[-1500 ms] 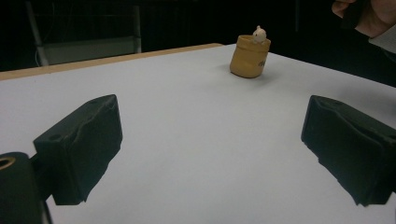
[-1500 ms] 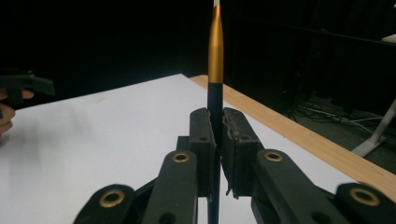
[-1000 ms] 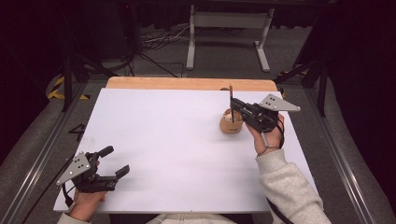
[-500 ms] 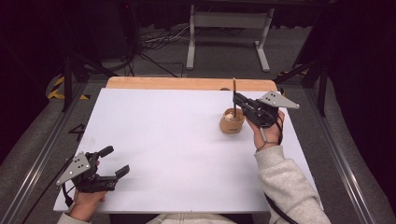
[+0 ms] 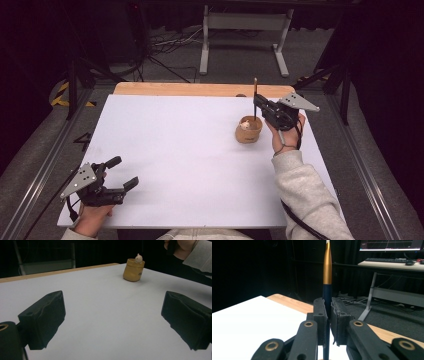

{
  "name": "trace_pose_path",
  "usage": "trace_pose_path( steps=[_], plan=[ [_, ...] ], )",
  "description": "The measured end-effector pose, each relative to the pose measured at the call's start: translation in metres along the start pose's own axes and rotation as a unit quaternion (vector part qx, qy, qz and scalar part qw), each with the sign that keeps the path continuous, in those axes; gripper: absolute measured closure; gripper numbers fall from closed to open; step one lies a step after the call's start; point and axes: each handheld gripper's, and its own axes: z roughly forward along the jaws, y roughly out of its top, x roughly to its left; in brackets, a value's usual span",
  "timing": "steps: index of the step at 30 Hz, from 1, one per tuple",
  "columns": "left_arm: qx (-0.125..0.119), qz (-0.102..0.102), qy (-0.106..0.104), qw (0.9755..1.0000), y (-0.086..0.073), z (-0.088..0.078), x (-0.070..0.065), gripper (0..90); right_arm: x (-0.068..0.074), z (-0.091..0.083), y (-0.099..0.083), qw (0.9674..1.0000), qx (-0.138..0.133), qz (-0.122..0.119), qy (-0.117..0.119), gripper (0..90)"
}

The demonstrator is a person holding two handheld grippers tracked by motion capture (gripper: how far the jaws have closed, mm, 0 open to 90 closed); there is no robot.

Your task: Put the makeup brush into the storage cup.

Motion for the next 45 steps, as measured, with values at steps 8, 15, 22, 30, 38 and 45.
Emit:
trace_pose_path(
  steps=[8,15,22,30,38,45],
  plan=[
    [0.002,0.000,-0.001,1.0000,0.000,0.000,0.000,6.0,-0.004,0.004,-0.004,0.9996,0.002,-0.010,-0.026,83.1],
    [0.000,-0.001,0.000,1.0000,0.000,0.000,0.000,6.1,-0.011,0.009,-0.017,0.9997,0.005,-0.007,-0.025,83.1],
    [0.000,-0.001,0.000,1.0000,0.000,0.000,0.000,6.1,-0.013,0.011,-0.027,0.9997,0.010,-0.003,-0.023,83.1],
    [0.002,0.000,-0.001,1.0000,0.000,0.000,0.000,6.0,-0.015,0.012,-0.036,0.9996,0.017,0.003,-0.023,83.0],
    [0.002,0.001,-0.001,1.0000,0.000,0.000,0.000,6.0,-0.014,0.014,-0.045,0.9995,0.022,0.006,-0.023,83.0],
    [0.002,0.000,-0.002,1.0000,0.000,0.000,0.000,6.1,-0.014,0.014,-0.053,0.9993,0.031,0.010,-0.021,82.9]
  ],
)
